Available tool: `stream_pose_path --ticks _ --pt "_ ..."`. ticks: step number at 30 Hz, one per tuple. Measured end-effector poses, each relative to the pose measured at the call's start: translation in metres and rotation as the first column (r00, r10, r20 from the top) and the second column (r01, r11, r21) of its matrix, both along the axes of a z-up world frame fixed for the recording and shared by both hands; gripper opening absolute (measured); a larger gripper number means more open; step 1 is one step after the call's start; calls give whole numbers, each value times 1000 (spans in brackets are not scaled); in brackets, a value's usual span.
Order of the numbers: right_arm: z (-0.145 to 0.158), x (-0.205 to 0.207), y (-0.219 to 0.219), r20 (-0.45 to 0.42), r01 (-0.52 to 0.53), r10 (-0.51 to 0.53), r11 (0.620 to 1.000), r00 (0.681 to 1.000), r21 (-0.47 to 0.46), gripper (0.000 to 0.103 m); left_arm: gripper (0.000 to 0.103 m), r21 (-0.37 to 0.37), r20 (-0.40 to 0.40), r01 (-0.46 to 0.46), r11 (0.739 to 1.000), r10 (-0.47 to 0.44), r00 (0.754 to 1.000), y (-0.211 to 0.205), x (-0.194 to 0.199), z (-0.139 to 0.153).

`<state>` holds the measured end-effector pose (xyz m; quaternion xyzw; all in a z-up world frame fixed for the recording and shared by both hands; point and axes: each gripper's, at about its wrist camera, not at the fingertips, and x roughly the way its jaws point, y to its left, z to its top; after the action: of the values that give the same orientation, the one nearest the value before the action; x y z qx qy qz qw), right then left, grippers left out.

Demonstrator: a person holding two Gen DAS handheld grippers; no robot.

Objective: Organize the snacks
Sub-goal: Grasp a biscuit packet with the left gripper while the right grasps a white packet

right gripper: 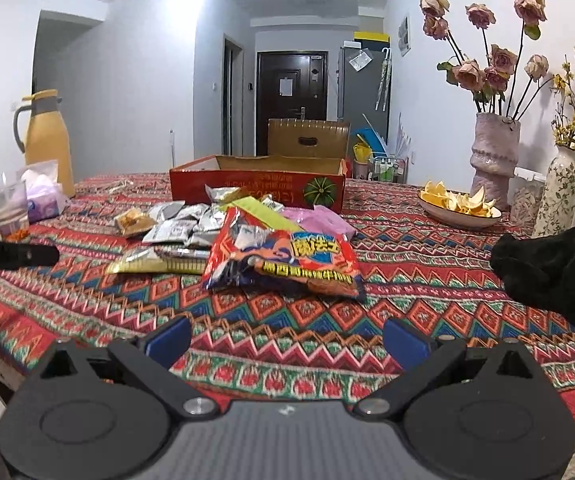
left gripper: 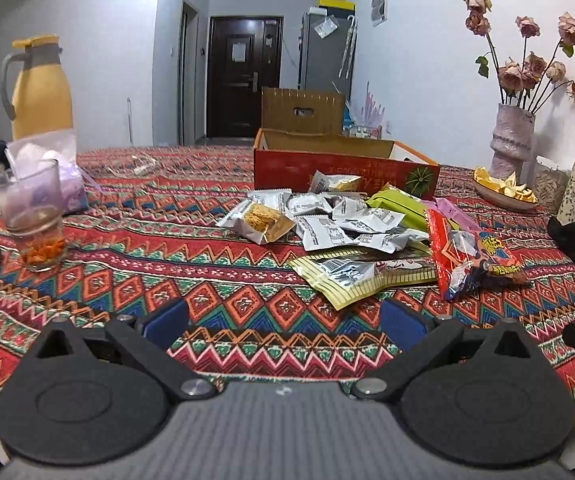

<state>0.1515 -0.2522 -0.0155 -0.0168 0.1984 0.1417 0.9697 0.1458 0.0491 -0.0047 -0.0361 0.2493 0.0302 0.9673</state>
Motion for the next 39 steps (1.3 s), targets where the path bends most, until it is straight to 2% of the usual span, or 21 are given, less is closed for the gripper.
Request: stream_pose_path --ticks 4,9,11,13,17,20,21,25,27,29,30,31,33,36,39 --pt "5 17 8 3 -12 12 1000 1000 26 101 103 -73 -28 4 997 -6 1000 9 29 1" --pt "9 46 23 -4 -34 34 999 999 12 100 103 -197 -63 -88 976 77 995 31 95 5" --pt "11 58 30 -6 -43 43 999 999 4 100 103 -227 -99 -140 964 120 988 41 124 4" --pt "13 70 38 -3 -51 51 999 999 -7 99 103 -250 -99 -169 954 148 984 49 147 3" --pt "20 96 49 -2 -59 59 998 998 -16 99 103 -188 -104 -242 952 225 969 54 191 -4" --pt "27 118 56 -9 -68 68 998 998 -17 96 91 -82 -129 -271 959 260 957 54 212 -19" --pt "30 126 61 -9 -74 74 997 997 -22 94 86 -69 -139 -269 961 258 956 56 214 -23" --pt "47 156 80 -8 -110 110 994 994 -27 93 87 -125 -149 -202 971 183 972 77 199 -29" --pt "54 173 93 -31 -151 151 989 988 0 88 86 -125 -152 -185 975 166 974 85 192 -28" --pt "57 192 110 -73 -202 205 978 976 45 85 78 -137 -147 -153 979 133 980 92 188 -28" --pt "57 203 121 -101 -226 232 972 967 68 84 71 -152 -141 -135 979 114 983 95 188 -29" --pt "57 214 132 -127 -246 255 966 959 80 82 58 -162 -139 -123 979 101 985 96 191 -29" --pt "55 234 159 -169 -263 274 961 947 82 78 39 -164 -137 -88 983 66 988 96 193 -28" --pt "51 262 197 -223 -284 295 956 929 78 76 38 -169 -117 -61 984 41 992 98 184 -23" --pt "41 280 232 -274 -302 306 951 912 60 74 38 -176 -90 -76 981 61 994 105 171 -18"
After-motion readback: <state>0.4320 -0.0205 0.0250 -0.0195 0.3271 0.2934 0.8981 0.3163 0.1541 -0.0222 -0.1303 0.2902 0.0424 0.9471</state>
